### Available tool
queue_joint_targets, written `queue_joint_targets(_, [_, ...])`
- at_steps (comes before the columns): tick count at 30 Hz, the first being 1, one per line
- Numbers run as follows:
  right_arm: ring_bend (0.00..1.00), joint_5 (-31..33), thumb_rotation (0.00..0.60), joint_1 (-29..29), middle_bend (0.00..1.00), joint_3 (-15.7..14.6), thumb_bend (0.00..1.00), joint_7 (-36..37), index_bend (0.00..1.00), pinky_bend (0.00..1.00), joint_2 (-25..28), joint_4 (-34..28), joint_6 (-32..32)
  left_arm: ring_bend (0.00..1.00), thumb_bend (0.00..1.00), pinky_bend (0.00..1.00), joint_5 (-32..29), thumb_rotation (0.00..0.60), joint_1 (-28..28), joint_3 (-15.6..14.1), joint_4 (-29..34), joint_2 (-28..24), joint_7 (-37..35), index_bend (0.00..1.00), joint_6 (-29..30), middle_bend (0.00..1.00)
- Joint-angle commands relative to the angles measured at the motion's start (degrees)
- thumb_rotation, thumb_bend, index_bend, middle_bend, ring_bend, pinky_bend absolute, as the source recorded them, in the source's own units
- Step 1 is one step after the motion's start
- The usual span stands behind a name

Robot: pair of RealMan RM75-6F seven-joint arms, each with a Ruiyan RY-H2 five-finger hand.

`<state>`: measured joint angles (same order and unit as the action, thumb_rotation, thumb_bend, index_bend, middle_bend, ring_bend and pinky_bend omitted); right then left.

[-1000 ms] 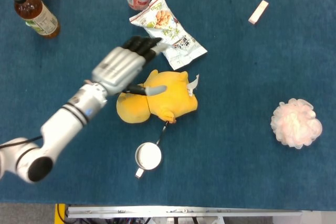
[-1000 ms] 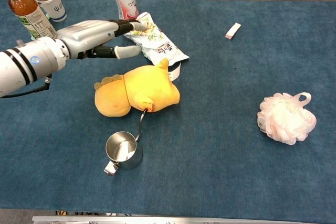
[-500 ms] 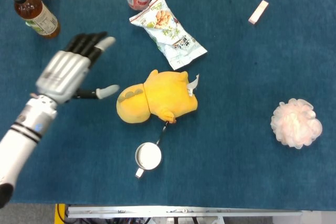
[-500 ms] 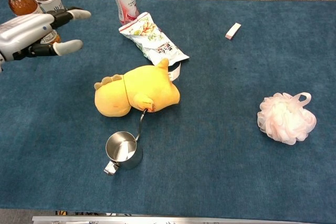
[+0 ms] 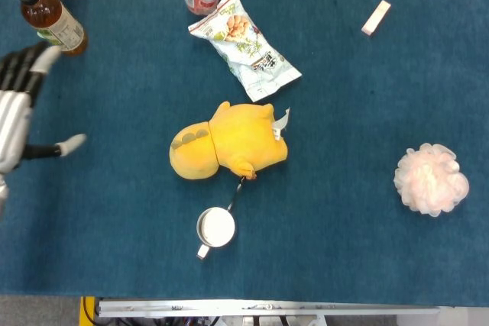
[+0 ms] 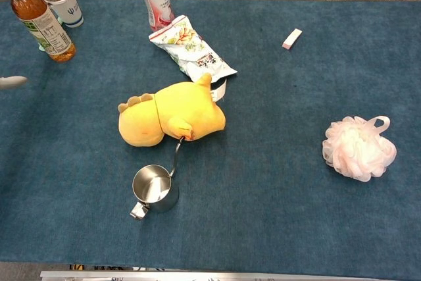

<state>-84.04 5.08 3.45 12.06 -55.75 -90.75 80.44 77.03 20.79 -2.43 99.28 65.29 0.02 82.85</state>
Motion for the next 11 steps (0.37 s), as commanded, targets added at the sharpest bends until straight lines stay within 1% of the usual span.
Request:
queue_joint_targets(1, [0.12, -0.62, 0.6, 0.13, 0.33, -0.23, 0.0, 0.71, 0.25, 0.15, 0.22, -0.12, -0.2, 0.01, 0.0, 0.0, 0.72, 0.539, -3.36, -0.25, -1.05, -0.03, 1.08, 0.02, 3.95, 0.05])
queue_joint_targets(5, [0.12, -2.06, 0.6, 0.53, 0.33, -0.59, 0.0, 1.67, 0.25, 0.15, 0.57, -0.31, -0.42, 0.01, 0.0, 0.0, 2.61, 0.539, -6.77, -0.83, -1.58, 0.17, 3.25, 0.02, 7.82, 0.05])
queue_joint_targets(11, [0.12, -3.25, 0.6, 0.93, 0.33, -0.91, 0.0, 1.98, 0.25, 0.15, 0.4, -0.54, -0.51, 0.01, 0.0, 0.0, 4.74, 0.537, -10.07, -1.6, -1.08, -0.04, 4.32, 0.02, 9.93, 0.05])
